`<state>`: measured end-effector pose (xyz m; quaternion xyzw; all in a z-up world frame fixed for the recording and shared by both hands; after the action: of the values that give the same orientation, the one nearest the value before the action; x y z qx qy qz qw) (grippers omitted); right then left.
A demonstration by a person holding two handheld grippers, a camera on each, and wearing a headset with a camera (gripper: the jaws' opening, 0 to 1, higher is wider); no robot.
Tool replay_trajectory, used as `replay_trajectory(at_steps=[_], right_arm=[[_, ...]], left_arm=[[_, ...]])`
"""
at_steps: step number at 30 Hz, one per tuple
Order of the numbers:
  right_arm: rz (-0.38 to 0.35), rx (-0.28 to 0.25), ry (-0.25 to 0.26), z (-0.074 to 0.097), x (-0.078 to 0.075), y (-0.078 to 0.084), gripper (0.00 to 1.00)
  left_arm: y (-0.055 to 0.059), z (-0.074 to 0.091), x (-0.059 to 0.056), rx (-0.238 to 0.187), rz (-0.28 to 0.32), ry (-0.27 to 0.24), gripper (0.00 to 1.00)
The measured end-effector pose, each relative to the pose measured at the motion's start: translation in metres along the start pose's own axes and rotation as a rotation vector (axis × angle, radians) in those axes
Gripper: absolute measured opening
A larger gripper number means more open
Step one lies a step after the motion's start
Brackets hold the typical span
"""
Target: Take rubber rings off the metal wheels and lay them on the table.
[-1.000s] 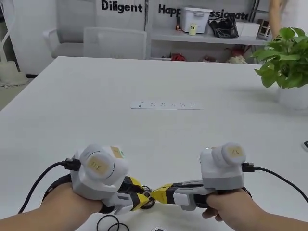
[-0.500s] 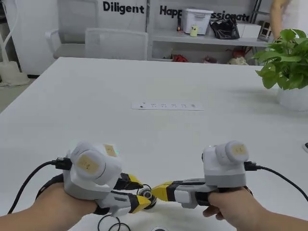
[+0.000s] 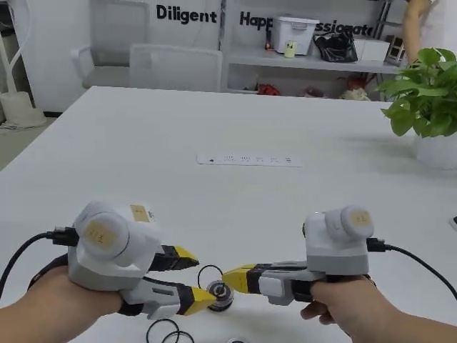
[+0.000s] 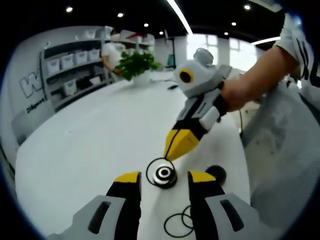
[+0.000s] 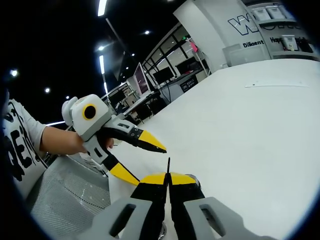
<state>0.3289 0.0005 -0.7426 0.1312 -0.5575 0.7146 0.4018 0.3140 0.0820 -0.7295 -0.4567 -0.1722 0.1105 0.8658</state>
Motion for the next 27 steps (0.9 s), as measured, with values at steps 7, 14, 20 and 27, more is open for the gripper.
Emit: replay_trajectory(at_steps=[7,14,20,27], right_arm=[[0.003,-0.007,-0.02,-0.001,0.008,-0.004,0.0],[0.008,-0.021,-0.046,-0.003,0.019,-0.009,0.0],[0.011,-0.024,-0.063,-0.004,0.026,-0.011,0.0],[0.017,-0.025,-0.079,-0.006,0.034,-0.012,0.0]], left_arm=[[-0.002,0.013,0.001,-0.018,0.018,-0.008,0.45],[-0.002,0.028,0.0,-0.028,0.029,-0.018,0.52],[-0.002,0.04,0.0,-0.032,0.036,-0.029,0.58],[0.0,0.051,0.0,-0.04,0.057,-0.049,0.62]])
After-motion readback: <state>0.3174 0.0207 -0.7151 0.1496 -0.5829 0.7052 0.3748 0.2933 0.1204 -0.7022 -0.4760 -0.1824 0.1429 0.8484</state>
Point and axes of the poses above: the centre of the closed fingertips' face, and the gripper's own axes: z roughly backward along the fingers, x roughly to its left, y roughly out of its underside, the point moved 4 cm from there along z, roughly backward along the fingers, and after that the axes turned 11 degrees about -z, right-handed, at the moved point
